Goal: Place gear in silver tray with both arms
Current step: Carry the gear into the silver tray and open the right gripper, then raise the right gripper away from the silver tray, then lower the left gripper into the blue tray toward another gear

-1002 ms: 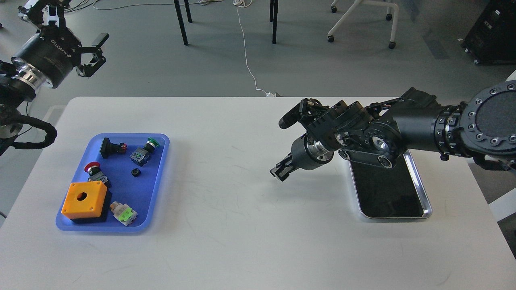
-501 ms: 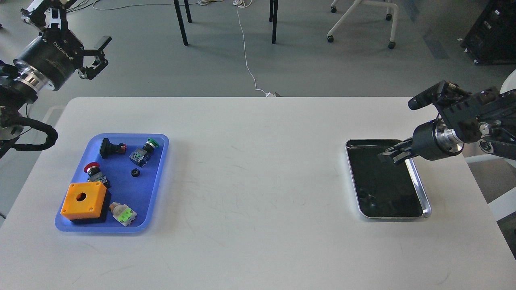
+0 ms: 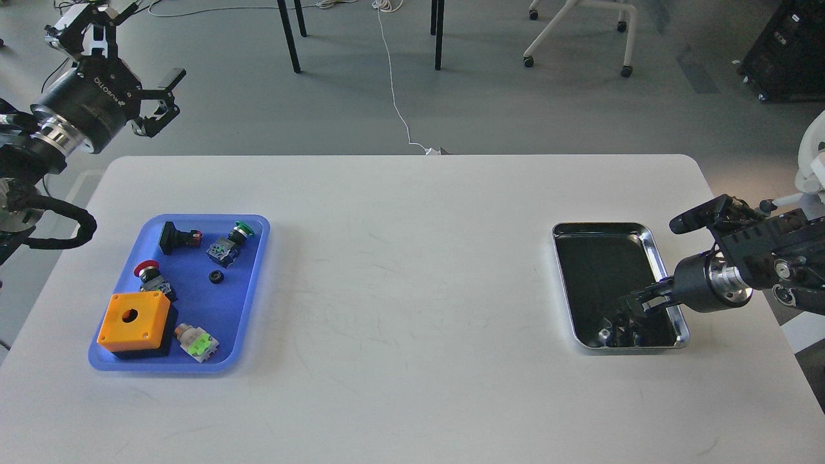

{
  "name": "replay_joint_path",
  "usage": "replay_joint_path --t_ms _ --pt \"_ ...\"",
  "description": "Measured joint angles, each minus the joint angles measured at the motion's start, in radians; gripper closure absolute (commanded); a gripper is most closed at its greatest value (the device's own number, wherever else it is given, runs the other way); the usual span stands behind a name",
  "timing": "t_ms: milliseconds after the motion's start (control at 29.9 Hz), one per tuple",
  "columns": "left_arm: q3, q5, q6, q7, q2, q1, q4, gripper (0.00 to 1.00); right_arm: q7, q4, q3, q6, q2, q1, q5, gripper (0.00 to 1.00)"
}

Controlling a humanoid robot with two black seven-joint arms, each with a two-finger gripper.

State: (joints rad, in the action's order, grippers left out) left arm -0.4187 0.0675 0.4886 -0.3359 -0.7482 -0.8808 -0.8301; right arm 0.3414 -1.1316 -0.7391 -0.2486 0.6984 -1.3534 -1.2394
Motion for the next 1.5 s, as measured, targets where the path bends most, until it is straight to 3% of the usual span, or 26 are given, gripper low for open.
replay_joint_path --t_ms 100,334,434,635,902,1136,1337,1504 --pt "0.002 -0.001 -0.009 0.0 0.003 0.0 0.0 0.03 -0.003 0.0 0.009 0.004 0.0 0.009 0.0 0.33" --pt "0.004 -0.003 -0.024 0.001 0.006 0.0 0.0 0.02 -0.007 -0.007 0.043 0.015 0.01 0.006 0.004 0.18" --pt "0.005 -0.004 -0.024 0.003 -0.001 -0.002 0.0 0.02 -0.007 -0.004 0.076 0.017 0.022 -0.01 0.008 0.04" --pt "0.007 -0.045 -0.024 0.013 -0.001 -0.02 0.0 0.03 -0.009 0.084 0.381 0.018 0.031 0.001 0.017 0.02" --pt "0.017 -0.53 -0.01 0.023 0.045 -0.12 -0.008 0.03 -0.006 0.191 0.785 0.023 -0.04 0.152 0.184 0.02" --pt "0.022 -0.877 -0.003 0.023 0.041 -0.123 -0.14 0.03 0.001 0.197 1.003 0.025 -0.064 0.276 0.367 0.02" --pt "0.061 -1.259 -0.029 0.021 -0.061 -0.064 -0.344 0.03 0.004 0.195 1.144 0.025 -0.088 0.362 0.653 0.02" --pt "0.127 -1.551 -0.062 0.015 -0.09 -0.03 -0.393 0.03 0.005 0.207 1.25 0.021 -0.119 0.415 0.927 0.02"
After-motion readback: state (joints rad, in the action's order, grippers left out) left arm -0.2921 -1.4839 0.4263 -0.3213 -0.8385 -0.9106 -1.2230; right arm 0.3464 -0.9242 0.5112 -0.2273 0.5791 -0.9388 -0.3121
